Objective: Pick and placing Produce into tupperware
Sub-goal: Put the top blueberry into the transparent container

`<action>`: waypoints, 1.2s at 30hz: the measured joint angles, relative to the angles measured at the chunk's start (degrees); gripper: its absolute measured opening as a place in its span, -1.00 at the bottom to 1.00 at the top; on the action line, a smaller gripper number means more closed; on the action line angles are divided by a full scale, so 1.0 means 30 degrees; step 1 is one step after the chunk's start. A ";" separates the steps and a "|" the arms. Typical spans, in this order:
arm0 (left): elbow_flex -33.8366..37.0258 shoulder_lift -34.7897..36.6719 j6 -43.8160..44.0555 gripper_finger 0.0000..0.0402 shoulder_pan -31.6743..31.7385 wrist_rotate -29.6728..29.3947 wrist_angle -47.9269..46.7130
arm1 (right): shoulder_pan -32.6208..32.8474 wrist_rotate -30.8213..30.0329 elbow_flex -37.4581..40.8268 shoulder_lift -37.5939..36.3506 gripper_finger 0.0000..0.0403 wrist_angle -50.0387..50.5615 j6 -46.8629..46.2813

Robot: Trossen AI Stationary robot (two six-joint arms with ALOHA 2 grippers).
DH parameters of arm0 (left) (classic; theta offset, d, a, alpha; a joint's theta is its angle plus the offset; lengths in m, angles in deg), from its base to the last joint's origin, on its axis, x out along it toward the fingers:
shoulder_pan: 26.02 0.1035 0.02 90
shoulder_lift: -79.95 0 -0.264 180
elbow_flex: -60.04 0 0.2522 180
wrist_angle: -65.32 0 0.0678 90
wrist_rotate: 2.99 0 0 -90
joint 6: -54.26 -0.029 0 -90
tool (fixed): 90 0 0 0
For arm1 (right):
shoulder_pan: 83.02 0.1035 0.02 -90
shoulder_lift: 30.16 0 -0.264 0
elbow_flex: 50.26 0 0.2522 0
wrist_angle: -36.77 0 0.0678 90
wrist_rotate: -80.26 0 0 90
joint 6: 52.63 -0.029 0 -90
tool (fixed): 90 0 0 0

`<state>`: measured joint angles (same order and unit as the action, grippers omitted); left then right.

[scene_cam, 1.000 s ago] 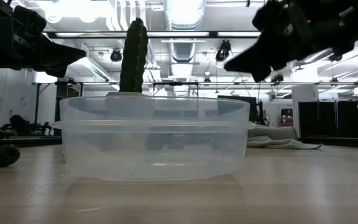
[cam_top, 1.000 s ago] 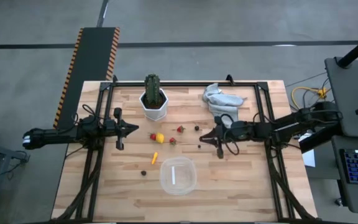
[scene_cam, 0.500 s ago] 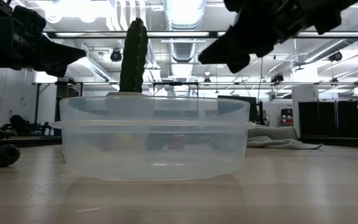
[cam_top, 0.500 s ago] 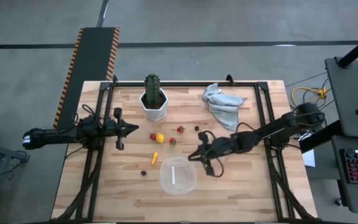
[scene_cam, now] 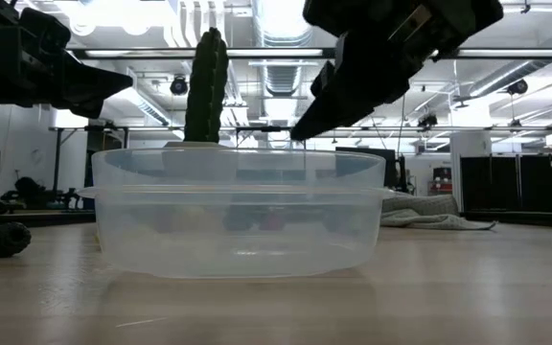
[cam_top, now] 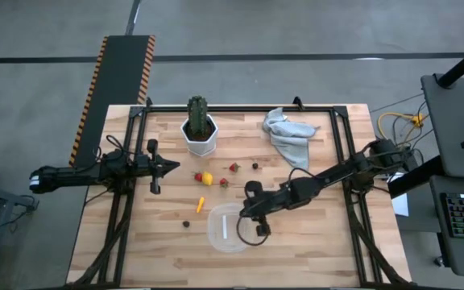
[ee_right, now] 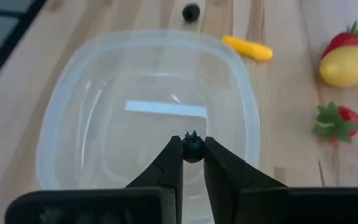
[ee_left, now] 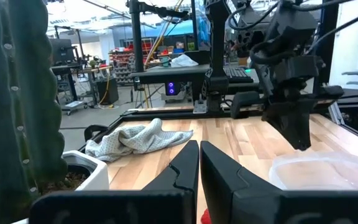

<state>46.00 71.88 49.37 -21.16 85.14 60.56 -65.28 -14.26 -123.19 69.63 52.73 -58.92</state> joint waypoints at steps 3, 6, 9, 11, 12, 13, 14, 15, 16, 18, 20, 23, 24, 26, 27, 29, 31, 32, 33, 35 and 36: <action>0.0000 0.0000 0.0000 -1.00 0.0000 0.0001 0.0004 | -0.0007 0.0003 -0.0506 0.0377 -0.81 0.0996 -0.0029; 0.0000 0.0036 -0.0007 -1.00 0.0000 0.0001 0.0021 | -0.0007 0.0056 -0.0800 0.0799 -0.81 0.1165 -0.0032; 0.0000 0.0029 0.0000 -1.00 0.0000 0.0001 -0.0001 | -0.0007 0.0073 -0.0812 0.1062 -0.81 0.1225 -0.0011; 0.0000 0.0004 0.0000 -1.00 0.0000 0.0009 -0.0004 | -0.0007 0.0073 -0.0819 0.1137 -0.81 0.1215 -0.0037; 0.0000 0.0000 0.0000 -1.00 0.0000 0.0001 -0.0010 | -0.0007 0.0090 -0.0812 0.1145 -0.81 0.1217 -0.0085; 0.0000 0.0007 0.0000 -1.00 0.0000 0.0009 0.0001 | -0.0007 0.0146 -0.0804 0.1145 -0.80 0.1210 -0.0122; 0.0000 0.0007 0.0000 -1.00 0.0000 0.0008 0.0006 | -0.0007 0.0146 -0.0804 0.1145 -0.79 0.1205 -0.0129; 0.0000 0.0000 0.0000 -1.00 0.0000 0.0008 -0.0008 | -0.0007 0.0146 -0.0804 0.1145 -0.77 0.1198 -0.0134; 0.0000 0.0007 0.0000 -1.00 0.0000 0.0009 -0.0008 | -0.0007 0.0146 -0.0800 0.1145 -0.75 0.1203 -0.0146; 0.0000 0.0007 0.0000 -1.00 0.0000 0.0009 -0.0001 | -0.0007 0.0322 -0.0782 0.1145 -0.70 0.1208 -0.0180; 0.0000 0.0002 0.0000 -1.00 0.0000 0.0009 -0.0001 | -0.0044 0.0655 -0.0782 0.1145 -0.67 0.1203 -0.0185; 0.0000 0.0000 0.0000 -1.00 0.0000 0.0009 -0.0008 | -0.0044 0.0653 -0.0768 0.1145 -0.63 0.1210 -0.0185; 0.0000 0.0000 0.0000 -1.00 0.0000 0.0009 -0.0001 | -0.0044 0.0653 -0.0768 0.1145 -0.63 0.1203 -0.0175; 0.0000 0.0000 0.0000 -1.00 0.0000 0.0009 -0.0008 | -0.0044 0.0648 -0.0768 0.1145 -0.64 0.1195 -0.0156; 0.0000 0.0000 0.0000 -1.00 0.0000 0.0009 -0.0001 | -0.0044 0.0648 -0.0768 0.1145 -0.64 0.1197 -0.0163; 0.0000 0.0000 0.0000 -1.00 0.0000 0.0016 -0.0007 | -0.0044 0.0648 -0.0754 0.1145 -0.66 0.1203 -0.0178; 0.0000 0.0000 0.0000 -1.00 0.0000 0.0016 -0.0008 | -0.0044 0.0641 -0.0739 0.1145 -0.66 0.1209 -0.0178; 0.0000 0.0000 0.0000 -1.00 0.0000 0.0016 -0.0008 | -0.0044 0.0641 -0.0739 0.1145 -0.66 0.1210 -0.0178; 0.0000 -0.0006 0.0000 -1.00 0.0000 0.0016 -0.0008 | -0.0044 0.0641 -0.0739 0.1145 -0.65 0.1220 -0.0178; 0.0000 -0.0007 0.0000 -1.00 0.0000 0.0016 -0.0008 | -0.0044 0.0641 -0.0739 0.1145 -0.63 0.1225 -0.0178; 0.0000 -0.0007 0.0000 -1.00 0.0000 0.0016 -0.0008 | -0.0044 0.0614 -0.0739 0.1145 -0.61 0.1225 -0.0181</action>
<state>46.00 71.85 49.37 -21.16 85.19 60.53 -65.42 -12.41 -125.41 73.06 56.40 -59.47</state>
